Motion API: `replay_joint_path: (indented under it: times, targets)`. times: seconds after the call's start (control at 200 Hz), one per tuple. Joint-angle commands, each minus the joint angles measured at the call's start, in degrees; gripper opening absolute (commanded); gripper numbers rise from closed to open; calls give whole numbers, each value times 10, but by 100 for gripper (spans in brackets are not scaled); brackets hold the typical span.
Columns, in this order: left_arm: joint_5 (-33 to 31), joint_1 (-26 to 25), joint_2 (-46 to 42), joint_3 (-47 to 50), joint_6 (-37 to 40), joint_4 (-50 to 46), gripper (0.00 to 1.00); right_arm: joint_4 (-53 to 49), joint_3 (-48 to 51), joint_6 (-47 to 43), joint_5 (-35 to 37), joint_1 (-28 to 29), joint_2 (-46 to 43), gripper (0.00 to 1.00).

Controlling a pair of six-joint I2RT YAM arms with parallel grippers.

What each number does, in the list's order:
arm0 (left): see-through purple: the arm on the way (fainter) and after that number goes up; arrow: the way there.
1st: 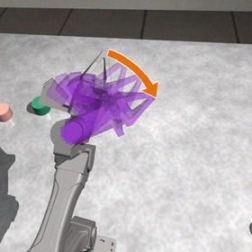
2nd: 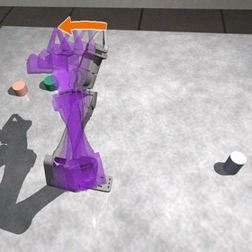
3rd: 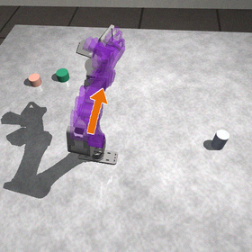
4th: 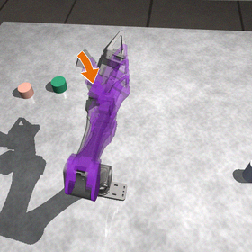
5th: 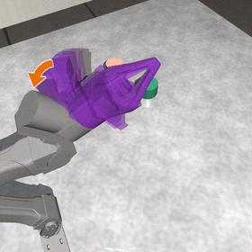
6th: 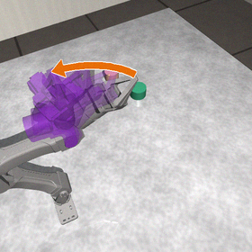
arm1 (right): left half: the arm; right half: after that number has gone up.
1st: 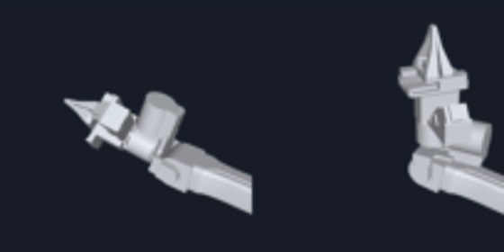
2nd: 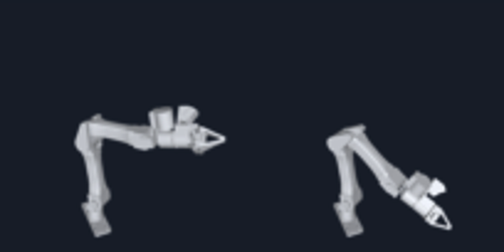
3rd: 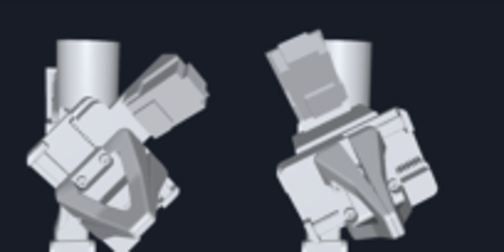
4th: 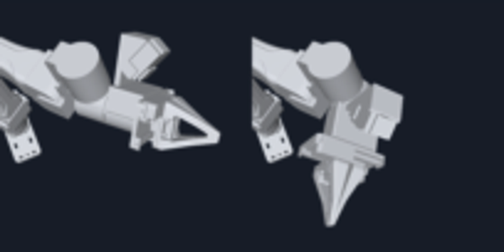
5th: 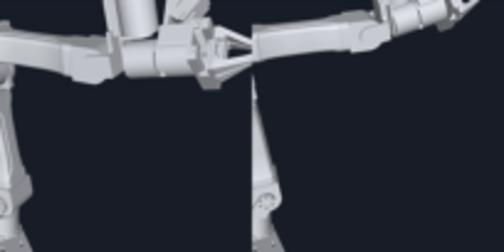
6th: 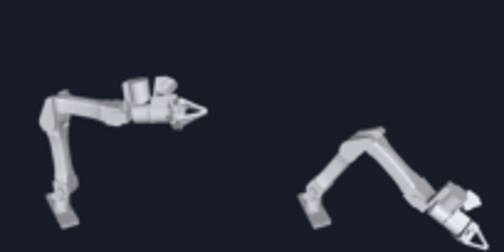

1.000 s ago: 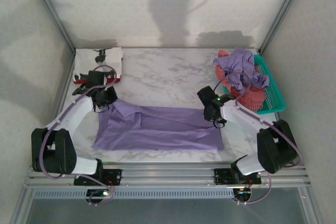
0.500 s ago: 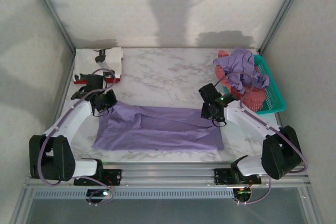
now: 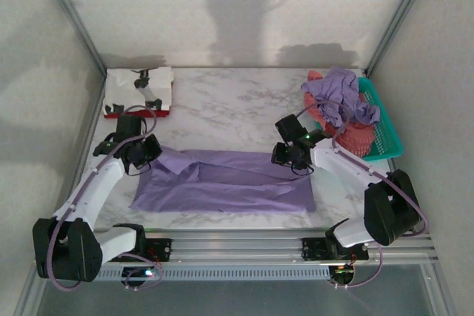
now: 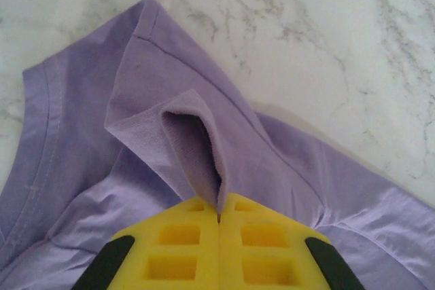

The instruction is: Fold and stack the t-shirts

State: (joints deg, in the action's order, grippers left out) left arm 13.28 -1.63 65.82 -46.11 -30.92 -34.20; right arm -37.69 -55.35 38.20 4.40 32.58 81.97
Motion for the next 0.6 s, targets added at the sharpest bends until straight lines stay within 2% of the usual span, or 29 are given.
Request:
replay_joint_path:
  times: [0.0, 0.05, 0.095, 0.17, 0.22, 0.255, 0.385, 0.466, 0.596]
  targets:
    - [-32, 3, -12, 40, -26, -16, 0, 5, -16, -7, -8, 3, 5, 50]
    - [-66, 4, -13, 59, -33, -15, 2, 6, -16, -7, -8, 3, 5, 50]
    - [-73, 6, -17, 80, -41, -2, 17, 3, -19, -8, -9, 3, 5, 50]
    - [-60, 5, -20, 90, -56, 16, 26, 1, -23, -12, -7, 3, 3, 50]
    - [-60, 1, -25, 82, -63, 13, 48, -4, -28, -15, -5, 3, 3, 50]
    - [-70, -4, -32, 71, -66, 4, 57, -9, -31, -18, -2, 3, 2, 50]
    - [-97, -8, -64, 46, -69, -17, 58, -12, -35, -22, -4, 4, 1, 50]
    - [-71, -18, -69, 52, -80, -14, 56, -8, -34, -20, -10, 3, 5, 50]
    - [-78, -103, -68, 57, -122, -14, 57, -2, -32, -17, -19, 3, 14, 50]
